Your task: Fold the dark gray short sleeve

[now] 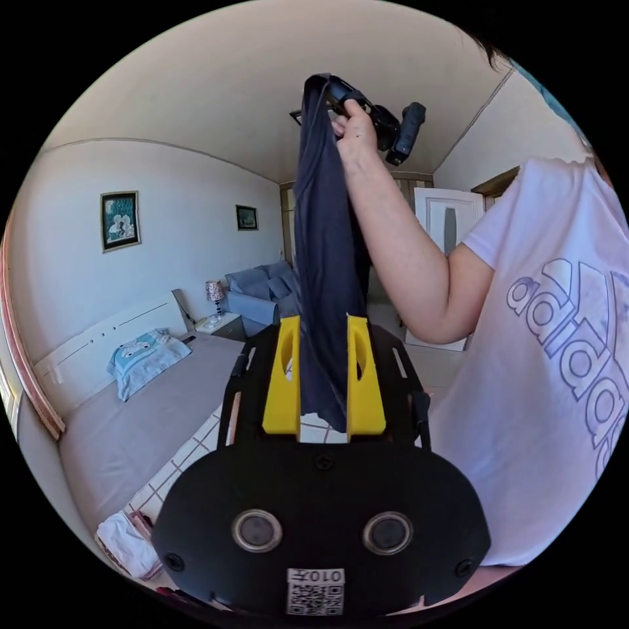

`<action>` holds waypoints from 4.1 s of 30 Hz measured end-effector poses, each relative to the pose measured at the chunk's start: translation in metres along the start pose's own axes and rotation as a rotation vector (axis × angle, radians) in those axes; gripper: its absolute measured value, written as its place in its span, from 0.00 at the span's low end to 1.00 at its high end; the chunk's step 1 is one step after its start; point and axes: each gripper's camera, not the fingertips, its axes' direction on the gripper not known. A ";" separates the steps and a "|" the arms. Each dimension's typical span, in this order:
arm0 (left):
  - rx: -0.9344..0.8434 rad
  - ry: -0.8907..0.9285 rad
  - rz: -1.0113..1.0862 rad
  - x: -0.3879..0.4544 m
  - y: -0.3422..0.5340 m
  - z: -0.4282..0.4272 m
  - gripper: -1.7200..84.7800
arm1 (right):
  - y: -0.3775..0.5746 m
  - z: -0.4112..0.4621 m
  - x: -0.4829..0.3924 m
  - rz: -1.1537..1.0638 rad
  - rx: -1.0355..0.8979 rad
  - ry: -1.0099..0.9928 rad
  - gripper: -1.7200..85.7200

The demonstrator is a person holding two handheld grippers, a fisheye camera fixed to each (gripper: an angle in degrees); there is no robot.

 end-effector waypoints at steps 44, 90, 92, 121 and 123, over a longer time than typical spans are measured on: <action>0.058 -0.606 0.239 0.101 -0.160 -0.344 0.02 | -0.013 -0.083 0.042 -0.696 -0.338 -0.114 0.05; -1.006 -0.295 -0.585 -0.128 0.328 -0.177 0.02 | 0.444 0.486 0.193 0.128 -1.839 -0.353 0.05; -1.033 -0.271 -0.589 -0.117 0.343 -0.188 0.02 | 0.450 0.497 0.190 0.089 -1.886 -0.358 0.05; -1.431 -0.047 -0.461 0.014 0.460 -0.411 0.02 | 0.506 0.646 0.126 -0.149 -2.299 -0.369 0.05; -1.446 -0.032 -0.434 0.014 0.462 -0.429 0.02 | 0.510 0.656 0.118 -0.176 -2.328 -0.380 0.05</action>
